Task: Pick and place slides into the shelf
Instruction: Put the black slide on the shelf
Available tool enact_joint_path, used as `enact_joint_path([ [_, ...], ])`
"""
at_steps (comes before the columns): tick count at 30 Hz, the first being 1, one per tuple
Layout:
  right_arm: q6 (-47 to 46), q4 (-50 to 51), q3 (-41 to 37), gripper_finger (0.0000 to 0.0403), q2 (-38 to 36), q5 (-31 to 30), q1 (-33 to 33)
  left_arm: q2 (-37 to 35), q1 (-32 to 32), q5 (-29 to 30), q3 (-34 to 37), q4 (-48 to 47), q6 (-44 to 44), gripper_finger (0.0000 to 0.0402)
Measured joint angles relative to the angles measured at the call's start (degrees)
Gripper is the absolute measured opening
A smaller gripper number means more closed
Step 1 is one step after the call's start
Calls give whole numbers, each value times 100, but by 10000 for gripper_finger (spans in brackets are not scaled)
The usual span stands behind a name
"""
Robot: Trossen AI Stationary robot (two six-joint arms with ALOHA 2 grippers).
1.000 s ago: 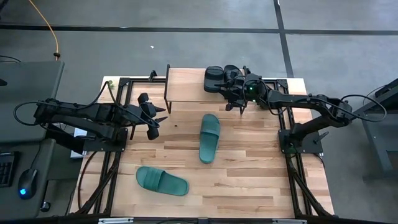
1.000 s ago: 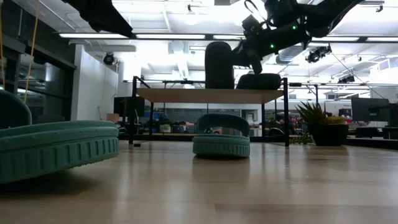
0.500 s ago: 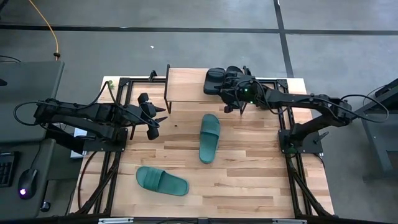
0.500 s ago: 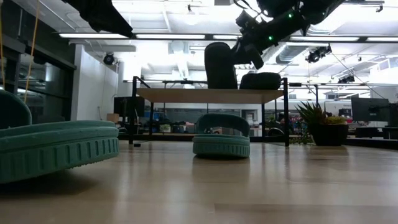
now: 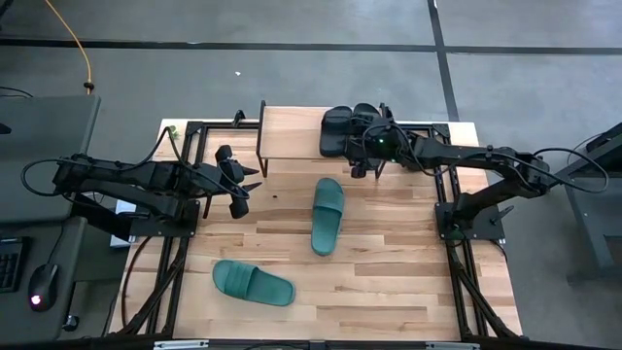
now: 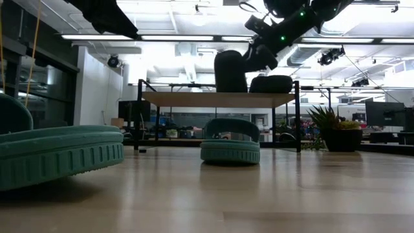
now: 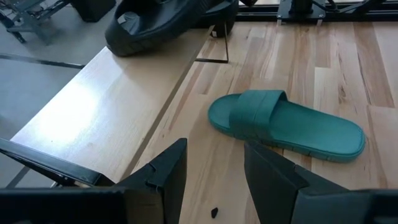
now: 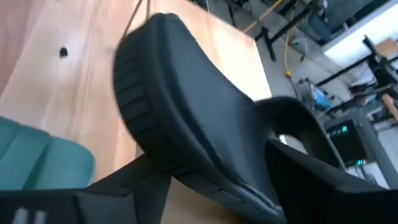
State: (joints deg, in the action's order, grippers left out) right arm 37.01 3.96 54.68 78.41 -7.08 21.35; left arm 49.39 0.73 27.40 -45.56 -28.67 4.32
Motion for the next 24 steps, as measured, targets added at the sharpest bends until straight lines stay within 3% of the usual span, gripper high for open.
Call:
enact_joint_path([
  [6,-285,553,0,272,-2,-200,4,0,1,0,2,0,0,143],
  [24,-1031,2849,1096,273,-2,-169,-51,0,0,-153,0,-2,37,143],
])
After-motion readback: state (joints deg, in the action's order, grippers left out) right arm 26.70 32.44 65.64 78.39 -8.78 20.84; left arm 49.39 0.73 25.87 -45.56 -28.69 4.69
